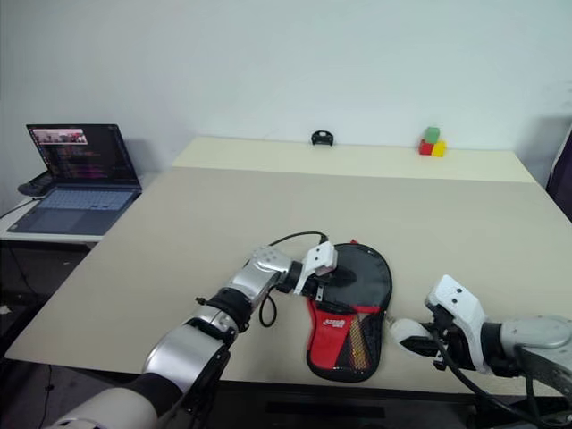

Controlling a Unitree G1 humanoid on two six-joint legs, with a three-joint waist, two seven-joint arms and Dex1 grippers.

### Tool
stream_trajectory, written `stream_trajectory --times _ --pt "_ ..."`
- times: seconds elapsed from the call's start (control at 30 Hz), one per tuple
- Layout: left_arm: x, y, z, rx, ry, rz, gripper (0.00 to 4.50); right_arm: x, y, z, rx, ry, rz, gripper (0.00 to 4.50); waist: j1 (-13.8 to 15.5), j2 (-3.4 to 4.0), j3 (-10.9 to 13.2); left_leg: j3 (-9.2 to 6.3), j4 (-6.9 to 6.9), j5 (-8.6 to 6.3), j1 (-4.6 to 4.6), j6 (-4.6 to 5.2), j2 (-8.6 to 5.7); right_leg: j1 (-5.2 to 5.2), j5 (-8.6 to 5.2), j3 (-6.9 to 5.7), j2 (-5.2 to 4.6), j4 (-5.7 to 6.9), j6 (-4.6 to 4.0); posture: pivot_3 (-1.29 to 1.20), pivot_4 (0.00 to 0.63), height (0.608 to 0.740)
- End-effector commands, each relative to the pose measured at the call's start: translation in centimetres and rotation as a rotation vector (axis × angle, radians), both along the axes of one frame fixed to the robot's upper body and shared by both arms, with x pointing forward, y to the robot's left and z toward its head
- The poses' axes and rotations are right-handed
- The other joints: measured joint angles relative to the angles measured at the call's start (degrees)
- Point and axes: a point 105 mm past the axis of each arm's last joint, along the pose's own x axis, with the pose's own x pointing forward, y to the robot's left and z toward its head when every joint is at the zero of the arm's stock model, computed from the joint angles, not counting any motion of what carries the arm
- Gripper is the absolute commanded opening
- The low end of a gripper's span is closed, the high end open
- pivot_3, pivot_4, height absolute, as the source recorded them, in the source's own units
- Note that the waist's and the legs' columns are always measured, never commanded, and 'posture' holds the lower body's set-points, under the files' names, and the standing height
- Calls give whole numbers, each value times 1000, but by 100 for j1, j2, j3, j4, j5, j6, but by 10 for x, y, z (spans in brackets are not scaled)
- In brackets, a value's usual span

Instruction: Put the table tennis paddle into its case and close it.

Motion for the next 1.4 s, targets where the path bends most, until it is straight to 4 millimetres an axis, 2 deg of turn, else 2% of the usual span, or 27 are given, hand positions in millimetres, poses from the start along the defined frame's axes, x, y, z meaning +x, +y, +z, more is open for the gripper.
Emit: stream_trajectory --times 0.03,0.23,0.53,0.77,0.9,1.4 --pt "-21 5 -42 112 152 -22 4500 -8 3 11 -10 -4 57 635 6 0 -1 -1 0 0 -1 0 0 1 0 0 0 -2 0 0 150 740" --pt "-24 -1 -38 79 182 -40 4500 -35 9 1 -71 60 153 616 132 -1 -3 -7 0 -2 -6 2 -1 4 -1 -2 -1 -15 1 0 150 740" --pt "-24 -4 -38 90 175 -53 4500 -72 23 -9 -141 87 315 583 143 -6 -4 -10 0 -5 -12 5 -7 8 -4 -7 -2 -23 7 0 150 740" --pt "-26 -4 -40 100 171 -58 4500 -96 40 -15 -78 140 474 548 138 -8 -5 -12 -1 -5 -1 4 -4 22 -8 -9 -3 -30 14 0 150 740" --pt "-26 -4 -42 105 168 -60 4500 -101 51 -15 -38 136 535 547 135 -6 -7 -29 -8 -9 16 5 1 63 -5 -24 -5 -78 16 0 150 740" --pt "-27 -4 -42 117 154 -68 4500 -106 73 -10 41 111 627 547 144 2 -12 -44 -8 -31 11 12 1 79 -2 -36 -14 -121 10 0 150 740"
